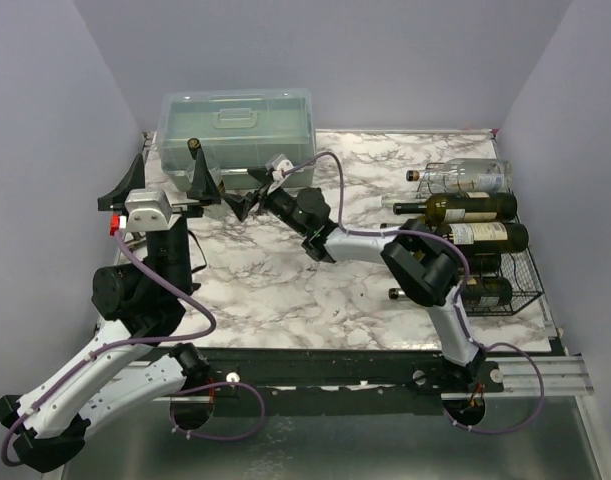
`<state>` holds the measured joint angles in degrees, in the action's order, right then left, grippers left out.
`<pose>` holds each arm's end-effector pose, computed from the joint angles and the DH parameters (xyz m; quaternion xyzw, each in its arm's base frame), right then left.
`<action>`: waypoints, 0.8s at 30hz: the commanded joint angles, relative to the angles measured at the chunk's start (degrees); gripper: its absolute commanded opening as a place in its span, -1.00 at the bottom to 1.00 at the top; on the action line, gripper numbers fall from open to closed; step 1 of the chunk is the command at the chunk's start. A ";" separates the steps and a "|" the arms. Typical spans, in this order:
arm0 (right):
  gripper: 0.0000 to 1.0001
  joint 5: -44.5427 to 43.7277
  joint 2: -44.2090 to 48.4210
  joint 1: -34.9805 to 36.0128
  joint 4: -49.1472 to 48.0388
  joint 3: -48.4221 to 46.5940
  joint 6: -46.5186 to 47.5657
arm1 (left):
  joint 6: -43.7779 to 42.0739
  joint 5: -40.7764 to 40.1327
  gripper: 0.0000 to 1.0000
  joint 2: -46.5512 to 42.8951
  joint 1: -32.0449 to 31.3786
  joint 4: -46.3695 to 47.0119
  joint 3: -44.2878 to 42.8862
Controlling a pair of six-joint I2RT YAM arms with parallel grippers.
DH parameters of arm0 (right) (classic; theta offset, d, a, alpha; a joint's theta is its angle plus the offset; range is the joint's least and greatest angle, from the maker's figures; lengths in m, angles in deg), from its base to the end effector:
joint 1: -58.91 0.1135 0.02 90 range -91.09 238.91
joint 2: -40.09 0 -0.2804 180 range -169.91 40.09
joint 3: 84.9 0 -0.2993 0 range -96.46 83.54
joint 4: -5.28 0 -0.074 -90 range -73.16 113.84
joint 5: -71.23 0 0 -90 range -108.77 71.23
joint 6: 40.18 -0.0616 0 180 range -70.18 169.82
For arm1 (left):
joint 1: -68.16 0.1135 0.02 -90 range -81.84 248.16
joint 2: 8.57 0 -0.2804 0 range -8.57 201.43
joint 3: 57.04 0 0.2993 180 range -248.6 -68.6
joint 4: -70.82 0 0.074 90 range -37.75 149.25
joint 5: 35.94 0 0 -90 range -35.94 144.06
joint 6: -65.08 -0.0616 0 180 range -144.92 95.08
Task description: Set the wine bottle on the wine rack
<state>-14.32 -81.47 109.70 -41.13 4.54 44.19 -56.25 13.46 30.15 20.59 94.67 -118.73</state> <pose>0.3464 0.4322 0.2343 -0.2610 0.5472 0.3965 0.6894 0.1372 -0.0906 0.4938 -0.0298 0.4715 0.0032 0.8814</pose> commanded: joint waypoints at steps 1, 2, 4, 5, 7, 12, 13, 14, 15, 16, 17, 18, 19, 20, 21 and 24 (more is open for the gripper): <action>1.00 -1.90 -8.36 0.72 -3.68 -9.49 2.38 | -2.21 -1.28 0.95 -0.57 0.41 2.32 0.89; 1.00 -1.66 -10.38 0.73 -3.47 -11.79 2.69 | -2.34 -1.27 0.94 -0.66 0.38 2.68 1.01; 1.00 -0.95 -14.02 0.76 -2.43 -16.21 3.03 | -2.80 -1.26 0.94 -0.80 0.45 3.31 1.40; 1.00 -0.69 -15.60 0.73 -1.62 -18.10 2.86 | -3.01 -1.25 0.94 -0.73 0.45 3.65 1.60; 1.00 -0.03 -17.11 0.85 -0.04 -20.67 2.21 | -2.99 -1.86 0.94 -0.11 0.55 3.97 1.49; 1.00 -2.39 -13.71 1.93 2.12 -16.90 -0.02 | 0.37 -3.55 0.98 3.14 3.03 2.87 0.55; 1.00 -2.51 -12.15 2.10 2.41 -14.93 -1.52 | 1.43 -3.91 0.98 3.99 3.74 1.74 0.08; 1.00 -2.44 -10.59 2.45 2.35 -13.13 -2.53 | 2.59 -4.36 0.98 4.83 4.71 0.99 -0.49; 1.00 -2.19 -9.15 2.76 2.23 -10.87 -3.19 | 3.62 -4.87 0.98 5.65 5.65 0.08 -0.94; 1.00 -2.00 -7.43 3.25 2.45 -9.06 -3.25 | 5.02 -5.23 0.98 6.76 6.79 -1.14 -1.67; 1.00 -2.07 -5.91 3.71 3.00 -7.06 -3.14 | 6.38 -5.44 0.98 7.69 7.61 -2.79 -2.18; 1.00 -1.90 -4.05 3.94 3.83 -5.46 -3.14 | 7.27 -5.58 0.98 8.90 8.66 -3.93 -2.88; 1.00 -0.87 -2.43 4.14 5.28 -3.88 -3.33 | 8.37 -5.69 0.98 9.96 9.38 -5.35 -3.45; 1.00 0.16 -0.65 4.26 6.53 -2.60 -3.48 | 9.14 -5.60 0.98 11.25 10.41 -6.49 -4.13; 1.00 0.86 0.84 4.32 7.87 -1.02 -3.86 | 10.00 -5.62 0.98 12.34 11.50 -7.80 -4.68; 1.00 -0.45 5.48 5.08 8.08 5.28 -4.36 | 13.13 -5.84 0.98 15.93 15.09 -10.71 -6.47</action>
<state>-14.52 -82.91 113.76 -34.58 4.03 41.42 -49.06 9.64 43.07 31.89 89.47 -122.10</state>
